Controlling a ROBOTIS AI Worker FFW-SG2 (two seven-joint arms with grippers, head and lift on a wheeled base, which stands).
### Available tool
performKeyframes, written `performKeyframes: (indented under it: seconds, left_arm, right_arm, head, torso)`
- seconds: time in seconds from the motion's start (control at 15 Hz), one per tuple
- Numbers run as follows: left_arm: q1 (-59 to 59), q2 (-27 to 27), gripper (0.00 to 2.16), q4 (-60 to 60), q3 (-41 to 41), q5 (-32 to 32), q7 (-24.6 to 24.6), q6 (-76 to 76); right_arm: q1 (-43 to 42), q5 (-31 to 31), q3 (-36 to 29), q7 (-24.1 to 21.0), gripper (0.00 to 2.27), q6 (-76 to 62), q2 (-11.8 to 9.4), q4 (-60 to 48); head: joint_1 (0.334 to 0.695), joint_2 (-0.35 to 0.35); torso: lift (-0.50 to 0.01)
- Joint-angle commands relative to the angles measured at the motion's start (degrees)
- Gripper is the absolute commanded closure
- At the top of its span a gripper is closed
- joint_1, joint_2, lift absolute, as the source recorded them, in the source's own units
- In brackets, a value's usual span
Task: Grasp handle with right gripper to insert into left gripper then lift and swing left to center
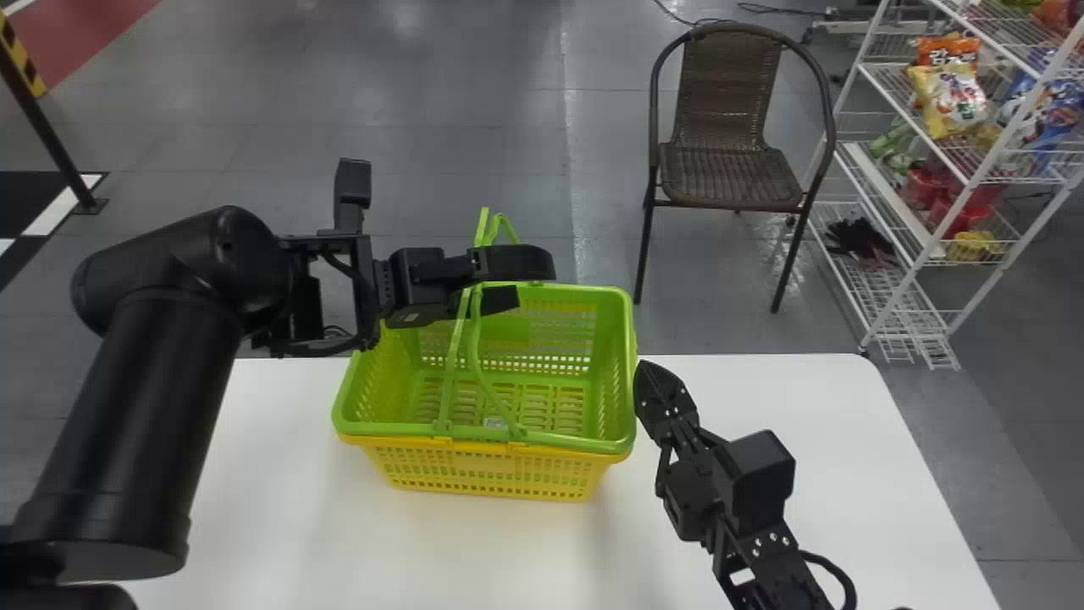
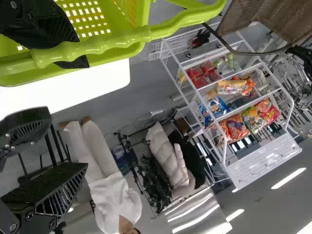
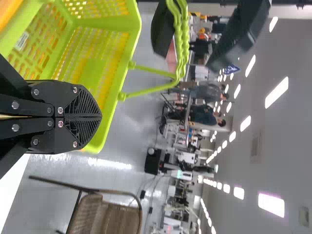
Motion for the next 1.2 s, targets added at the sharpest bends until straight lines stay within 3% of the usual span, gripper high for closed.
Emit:
performKeyframes:
  seconds: [0.0,0.27,0.4,0.47,0.53,0.6,0.67,1.13]
  left_arm:
    - [-0.1,0.0,0.09,0.0,-0.1,0.0,0.1,0.0]
    - [-0.3,-0.1,0.09,0.0,-0.1,1.3,0.7,0.2]
    - [-0.6,-0.1,0.09,0.0,-0.1,2.0,0.7,0.4]
    - [-1.1,-0.1,0.09,0.0,-0.2,2.3,0.8,0.5]
    - [-1.5,-0.1,0.09,0.0,-0.2,2.5,0.8,0.9]
    - [-2.0,0.0,0.09,0.0,-0.2,2.7,0.8,1.1]
    - [-2.2,0.0,0.09,0.0,-0.2,2.9,0.7,1.8]
    - [-3.6,0.5,0.09,-2.3,0.7,10.8,2.4,11.4]
  right_arm:
    - [4.7,-1.6,-3.3,0.4,2.11,-5.4,-1.3,-0.8]
    - [11.3,-1.9,-6.5,0.8,1.99,-13.4,-1.5,0.0]
    - [13.2,-2.1,-7.1,0.8,1.75,-17.8,-1.5,2.3]
    - [13.8,-2.7,-7.2,0.9,1.28,-19.3,-1.5,3.7]
    - [14.3,-3.1,-8.0,2.1,0.56,-21.6,-1.4,5.1]
    - [14.9,-3.4,-8.1,2.3,0.14,-22.5,-1.5,5.8]
    - [15.7,-3.4,-8.5,2.4,0.0,-23.9,-1.5,6.5]
    - [18.0,-3.4,-9.5,2.4,0.04,-29.4,-1.4,10.2]
  head:
    - [0.695,-0.082]
    - [0.695,-0.135]
    - [0.695,-0.149]
    - [0.695,-0.157]
    - [0.695,-0.169]
    - [0.695,-0.174]
    - [0.695,-0.179]
    - [0.695,-0.225]
  torso:
    - [0.0]
    - [0.0]
    - [0.0]
    - [0.0]
    - [0.0]
    - [0.0]
    - [0.0]
    - [0.0]
